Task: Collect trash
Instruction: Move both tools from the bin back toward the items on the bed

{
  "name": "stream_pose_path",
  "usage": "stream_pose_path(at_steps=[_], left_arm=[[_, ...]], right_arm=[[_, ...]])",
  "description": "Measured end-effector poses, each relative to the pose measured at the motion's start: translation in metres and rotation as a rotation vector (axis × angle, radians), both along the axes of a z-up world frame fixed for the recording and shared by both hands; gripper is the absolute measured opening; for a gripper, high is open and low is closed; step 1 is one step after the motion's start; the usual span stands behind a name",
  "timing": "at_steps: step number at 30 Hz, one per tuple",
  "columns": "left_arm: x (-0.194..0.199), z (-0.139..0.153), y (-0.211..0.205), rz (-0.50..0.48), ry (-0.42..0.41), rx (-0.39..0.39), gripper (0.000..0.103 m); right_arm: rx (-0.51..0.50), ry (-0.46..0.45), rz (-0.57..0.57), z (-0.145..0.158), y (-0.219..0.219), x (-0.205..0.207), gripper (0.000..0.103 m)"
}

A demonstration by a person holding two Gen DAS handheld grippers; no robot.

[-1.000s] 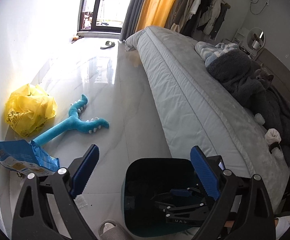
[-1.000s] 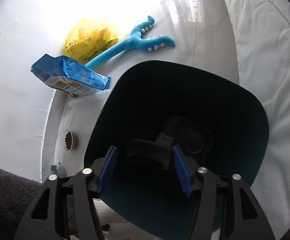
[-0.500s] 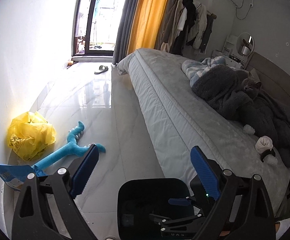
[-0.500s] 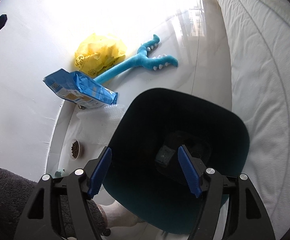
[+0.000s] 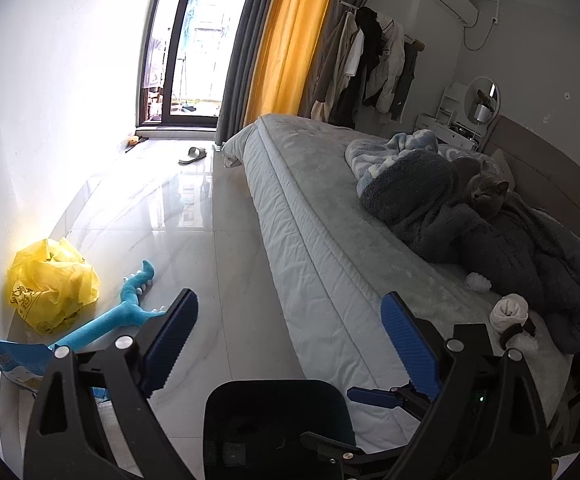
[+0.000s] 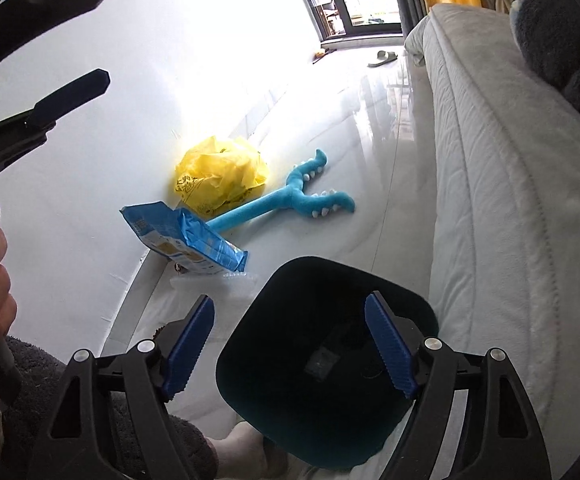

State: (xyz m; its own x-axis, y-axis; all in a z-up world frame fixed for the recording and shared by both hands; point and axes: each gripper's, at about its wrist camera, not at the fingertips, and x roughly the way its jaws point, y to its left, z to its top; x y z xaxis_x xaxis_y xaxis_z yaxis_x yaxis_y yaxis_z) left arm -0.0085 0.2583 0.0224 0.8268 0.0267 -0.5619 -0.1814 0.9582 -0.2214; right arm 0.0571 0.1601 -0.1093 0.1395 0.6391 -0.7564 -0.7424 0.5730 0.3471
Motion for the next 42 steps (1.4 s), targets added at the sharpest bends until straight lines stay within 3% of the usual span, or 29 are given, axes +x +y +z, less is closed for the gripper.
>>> stream_pose_path(at_steps=[8,25,42], left_arm=[[0.014,0.012,-0.032,-0.045,-0.018,-0.001,0.095],[0.054,0.002,-0.100,-0.166,0.036,-0.099,0.095],[0.080,-0.018,-0.154,-0.226,0.084,-0.114,0.095]], right_arm=[[0.007,-0.123,-0.053,0.024,-0.040,0.010,0.080],[-0.039,-0.238,-0.189,0.041,-0.140,0.031,0.080],[-0.079,-0.257,-0.316,0.041,-0.219,0.043,0.080]])
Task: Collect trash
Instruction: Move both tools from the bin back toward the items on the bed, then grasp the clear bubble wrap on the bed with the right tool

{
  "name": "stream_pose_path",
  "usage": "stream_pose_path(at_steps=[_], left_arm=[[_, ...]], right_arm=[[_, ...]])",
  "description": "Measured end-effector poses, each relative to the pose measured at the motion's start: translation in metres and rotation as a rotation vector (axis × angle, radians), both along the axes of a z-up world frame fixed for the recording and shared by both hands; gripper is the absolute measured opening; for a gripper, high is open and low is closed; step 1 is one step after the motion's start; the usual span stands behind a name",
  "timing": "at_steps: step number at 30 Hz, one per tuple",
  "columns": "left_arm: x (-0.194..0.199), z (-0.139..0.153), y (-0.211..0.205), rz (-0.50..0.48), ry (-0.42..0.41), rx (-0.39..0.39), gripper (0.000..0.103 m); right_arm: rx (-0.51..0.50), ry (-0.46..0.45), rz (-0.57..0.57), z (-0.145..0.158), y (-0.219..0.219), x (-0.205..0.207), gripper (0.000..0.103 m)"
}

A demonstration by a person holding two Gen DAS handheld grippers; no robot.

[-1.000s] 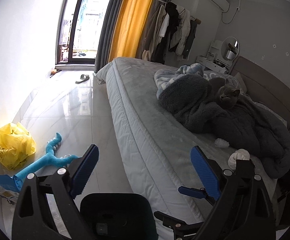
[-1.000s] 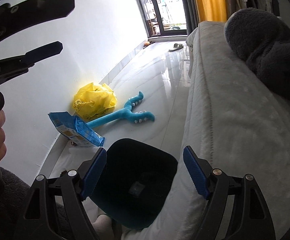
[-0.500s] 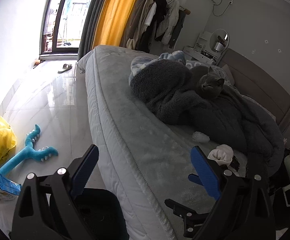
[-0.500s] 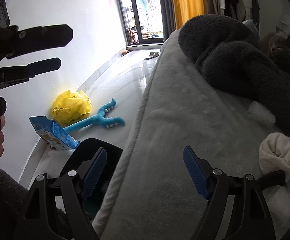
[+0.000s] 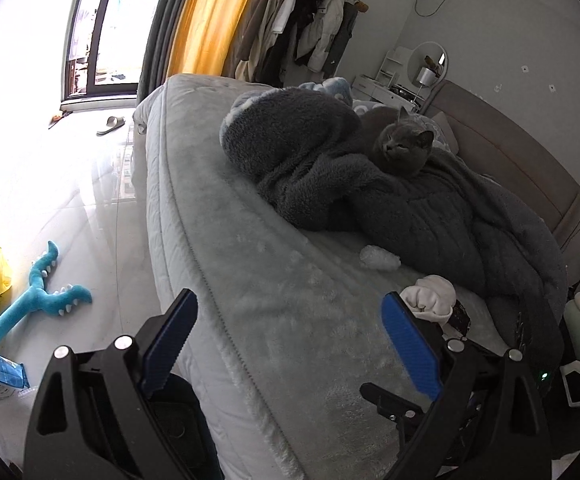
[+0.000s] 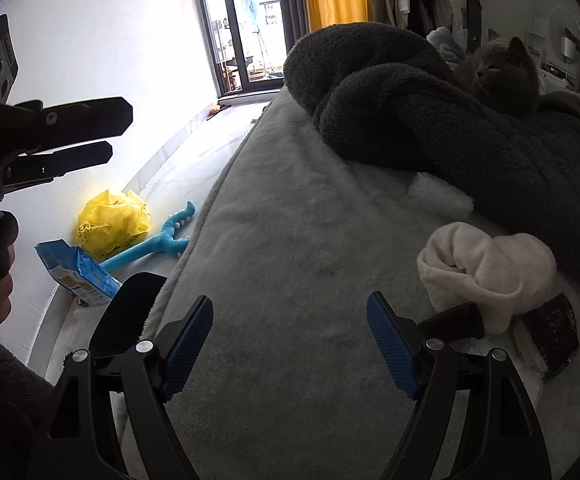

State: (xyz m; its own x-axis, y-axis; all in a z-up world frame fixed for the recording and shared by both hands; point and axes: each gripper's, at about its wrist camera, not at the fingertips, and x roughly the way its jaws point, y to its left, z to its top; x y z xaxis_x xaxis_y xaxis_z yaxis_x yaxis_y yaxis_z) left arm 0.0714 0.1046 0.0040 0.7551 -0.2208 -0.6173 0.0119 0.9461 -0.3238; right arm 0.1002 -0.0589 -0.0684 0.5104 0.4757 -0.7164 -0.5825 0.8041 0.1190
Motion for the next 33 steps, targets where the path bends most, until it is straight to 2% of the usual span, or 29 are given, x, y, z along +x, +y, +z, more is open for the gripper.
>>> stream_pose_path(at_steps=[16,24,31,33], left_arm=[[0.018,-0.016,-0.049,-0.065,0.025,0.007,0.095],[0.025,-0.023,-0.072,-0.094,0.039,0.029,0.095],[0.029,-0.026,-0.089,-0.120,0.040,0.039,0.095],[0.030,-0.028,-0.092,-0.126,0.044,0.041,0.095]], right_arm=[[0.030,-0.009,-0.094,0.000,-0.070,0.006,0.080],[0.076,-0.011,-0.126,0.005,-0.103,0.009,0.080],[0.047,0.000,-0.156,0.000,-0.119,0.011,0.080],[0.038,0.014,-0.155,-0.004,-0.122,0.013,0.077]])
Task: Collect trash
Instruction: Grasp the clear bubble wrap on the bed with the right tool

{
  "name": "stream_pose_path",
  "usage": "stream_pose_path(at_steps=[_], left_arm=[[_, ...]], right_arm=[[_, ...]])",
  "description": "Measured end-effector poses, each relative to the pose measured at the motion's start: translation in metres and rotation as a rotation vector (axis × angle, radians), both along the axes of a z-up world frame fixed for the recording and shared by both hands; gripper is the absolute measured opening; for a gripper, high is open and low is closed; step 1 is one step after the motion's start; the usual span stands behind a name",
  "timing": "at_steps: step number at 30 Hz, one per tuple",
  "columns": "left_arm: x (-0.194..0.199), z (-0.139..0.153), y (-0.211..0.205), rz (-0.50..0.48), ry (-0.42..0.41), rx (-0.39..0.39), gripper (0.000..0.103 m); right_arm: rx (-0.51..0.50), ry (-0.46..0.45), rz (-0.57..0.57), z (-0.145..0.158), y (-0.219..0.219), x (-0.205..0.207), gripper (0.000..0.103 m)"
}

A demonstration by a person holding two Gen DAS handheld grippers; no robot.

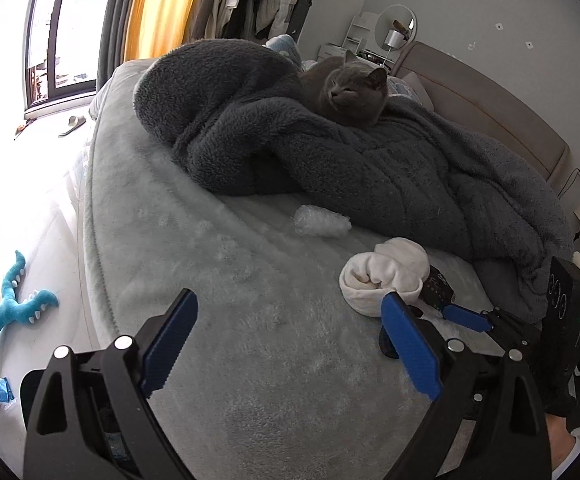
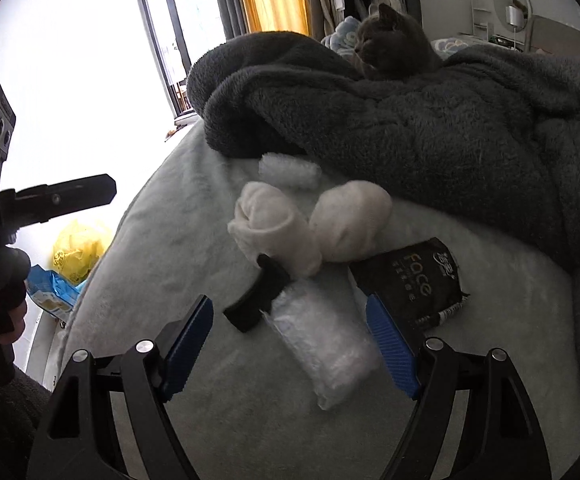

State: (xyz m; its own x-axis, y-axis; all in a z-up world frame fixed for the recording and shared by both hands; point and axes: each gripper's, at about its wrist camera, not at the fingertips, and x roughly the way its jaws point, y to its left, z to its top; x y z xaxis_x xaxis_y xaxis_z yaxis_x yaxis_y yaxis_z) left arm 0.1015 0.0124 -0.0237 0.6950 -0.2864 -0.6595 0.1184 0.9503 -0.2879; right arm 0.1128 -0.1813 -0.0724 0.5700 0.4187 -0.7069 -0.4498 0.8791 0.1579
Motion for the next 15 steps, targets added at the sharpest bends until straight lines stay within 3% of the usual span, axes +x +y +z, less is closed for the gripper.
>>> stream_pose_path(at_steps=[1,12,15], left_arm=[[0.001,-0.001,-0.001,-0.002,0.002,0.000,0.095],[0.005,-0.006,-0.019,-0.051,0.023,-0.005,0.095],[0.005,-0.009,-0.027,-0.080,0.029,-0.001,0.094]], right_arm=[[-0.007,0.007,0.003,-0.002,-0.001,0.001,0.071],[-0.117,0.013,0.047,-0.011,-0.004,0.002,0.053],[-0.142,0.001,0.045,-0.012,-0.006,0.001,0.043]])
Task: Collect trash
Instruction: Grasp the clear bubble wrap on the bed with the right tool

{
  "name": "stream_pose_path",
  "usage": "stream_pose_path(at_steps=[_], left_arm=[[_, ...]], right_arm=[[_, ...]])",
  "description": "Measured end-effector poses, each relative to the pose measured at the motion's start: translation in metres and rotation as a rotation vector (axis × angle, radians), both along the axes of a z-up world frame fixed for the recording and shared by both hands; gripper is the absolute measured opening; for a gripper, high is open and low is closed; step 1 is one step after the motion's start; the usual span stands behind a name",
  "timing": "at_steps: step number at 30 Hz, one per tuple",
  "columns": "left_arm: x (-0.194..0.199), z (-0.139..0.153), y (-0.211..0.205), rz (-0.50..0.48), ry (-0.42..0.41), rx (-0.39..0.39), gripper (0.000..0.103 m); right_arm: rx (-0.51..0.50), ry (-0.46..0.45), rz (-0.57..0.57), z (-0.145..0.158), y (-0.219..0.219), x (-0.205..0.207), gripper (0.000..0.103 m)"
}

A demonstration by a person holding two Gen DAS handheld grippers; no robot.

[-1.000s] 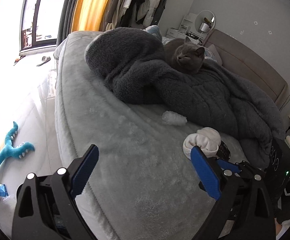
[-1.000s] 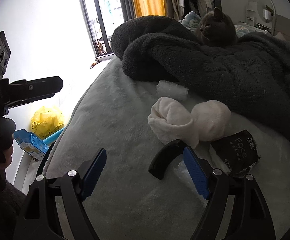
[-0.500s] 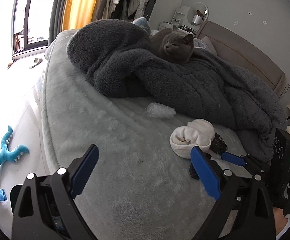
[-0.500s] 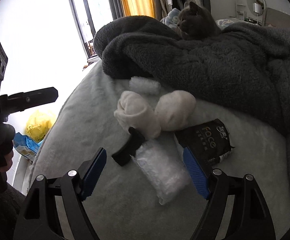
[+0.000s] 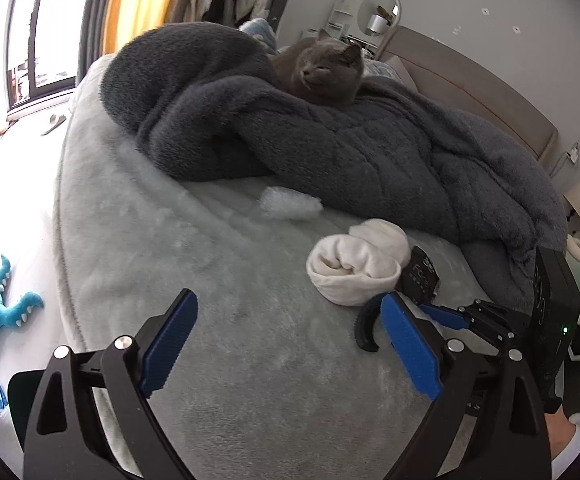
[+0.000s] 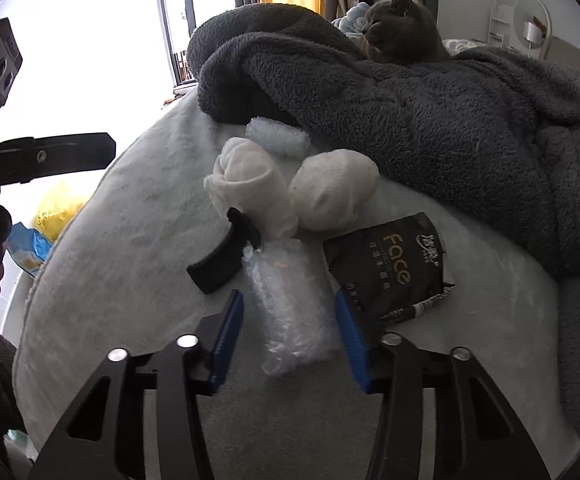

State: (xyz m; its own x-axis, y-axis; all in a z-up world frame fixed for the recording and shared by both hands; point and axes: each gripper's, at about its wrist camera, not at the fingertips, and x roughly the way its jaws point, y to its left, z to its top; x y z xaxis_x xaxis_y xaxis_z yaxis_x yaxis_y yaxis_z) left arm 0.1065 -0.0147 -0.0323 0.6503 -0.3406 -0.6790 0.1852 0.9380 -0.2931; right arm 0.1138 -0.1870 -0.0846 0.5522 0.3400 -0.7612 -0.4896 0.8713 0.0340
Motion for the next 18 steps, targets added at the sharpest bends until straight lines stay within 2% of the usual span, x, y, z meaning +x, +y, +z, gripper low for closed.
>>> stream_pose_path(at_steps=[7,9,18], left_arm=[[0.003,-0.007,-0.020,-0.062,0.017,0.006,0.092],[0.004,-0.009,-0.027,-0.078,0.022,0.017,0.089],[0.007,-0.025,-0.052,-0.130,0.037,0.057,0.086]], right_arm=[[-0.007,-0.014,0.020,-0.001,-0.005,-0.002,0.038],[0.031,-0.007,0.016,0.002,-0.010,-0.001,0.038],[0.174,0.001,-0.028,0.022,-0.039,-0.004,0.038]])
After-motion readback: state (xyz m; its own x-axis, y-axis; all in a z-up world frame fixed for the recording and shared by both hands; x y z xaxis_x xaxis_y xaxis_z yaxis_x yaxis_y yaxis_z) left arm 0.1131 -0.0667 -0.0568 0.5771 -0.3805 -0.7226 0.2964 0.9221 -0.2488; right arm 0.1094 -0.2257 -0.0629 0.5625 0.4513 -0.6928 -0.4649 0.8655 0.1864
